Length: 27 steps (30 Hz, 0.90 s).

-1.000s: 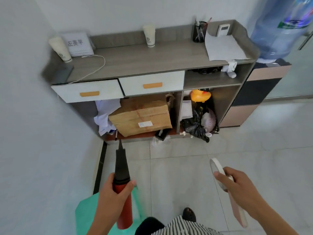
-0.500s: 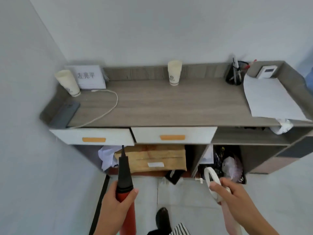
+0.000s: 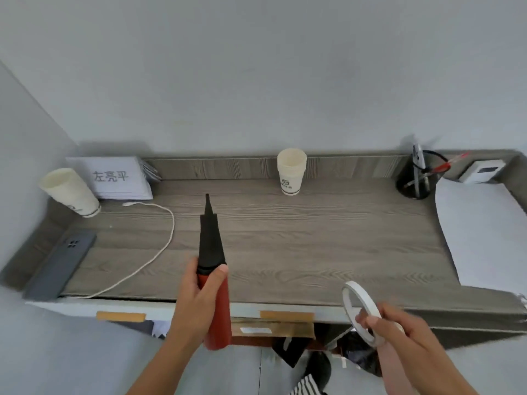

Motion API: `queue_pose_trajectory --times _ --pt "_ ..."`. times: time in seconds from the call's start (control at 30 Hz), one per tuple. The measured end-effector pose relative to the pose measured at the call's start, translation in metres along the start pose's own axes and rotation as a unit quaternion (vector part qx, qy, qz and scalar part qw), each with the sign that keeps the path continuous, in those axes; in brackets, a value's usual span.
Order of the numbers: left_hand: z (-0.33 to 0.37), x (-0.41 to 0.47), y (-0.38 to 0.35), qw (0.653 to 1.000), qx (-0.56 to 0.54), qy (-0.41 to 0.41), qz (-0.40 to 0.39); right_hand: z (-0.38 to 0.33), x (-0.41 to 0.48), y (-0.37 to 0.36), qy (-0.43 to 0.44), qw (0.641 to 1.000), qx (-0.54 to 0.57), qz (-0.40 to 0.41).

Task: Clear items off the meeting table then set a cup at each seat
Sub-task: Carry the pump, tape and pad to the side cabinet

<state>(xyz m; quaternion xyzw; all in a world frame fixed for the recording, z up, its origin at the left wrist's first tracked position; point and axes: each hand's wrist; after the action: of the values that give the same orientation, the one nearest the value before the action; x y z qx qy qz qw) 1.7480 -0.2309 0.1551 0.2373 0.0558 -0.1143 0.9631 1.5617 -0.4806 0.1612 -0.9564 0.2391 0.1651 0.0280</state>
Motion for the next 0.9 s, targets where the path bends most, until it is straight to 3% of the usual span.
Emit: queue_pose_trajectory --times 0.1,0.23,0.4,0.63,0.9 --pt "0.032 0.045 -0.002 0.999 -0.043 -0.005 0.014 -0.025 0.046 0.005 0.036 0.999 -0.020 -0.032" --pt "0.052 0.116 0.006 0.995 0.000 -0.064 0.070 -0.040 0.108 -0.010 0.060 0.987 -0.078 -0.126" --pt "0.050 0.196 0.034 0.990 0.054 -0.079 0.104 -0.045 0.162 -0.045 0.105 0.961 -0.165 -0.197" --pt "0.033 0.279 0.055 0.972 0.185 -0.082 0.117 -0.063 0.220 -0.122 0.192 0.889 -0.352 -0.222" --pt "0.007 0.322 0.073 0.971 0.198 -0.121 0.062 -0.071 0.312 -0.251 0.214 0.787 -0.543 -0.198"
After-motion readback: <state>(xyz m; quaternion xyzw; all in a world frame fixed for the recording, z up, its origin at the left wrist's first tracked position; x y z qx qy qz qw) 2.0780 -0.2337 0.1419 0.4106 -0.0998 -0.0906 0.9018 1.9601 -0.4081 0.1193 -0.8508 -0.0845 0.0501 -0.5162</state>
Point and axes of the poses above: each hand's wrist, its own x-axis towards the middle knuckle, its own y-axis out of the back of the hand, z = x × y, and after that the axes turned 14 degrees about x, right-handed
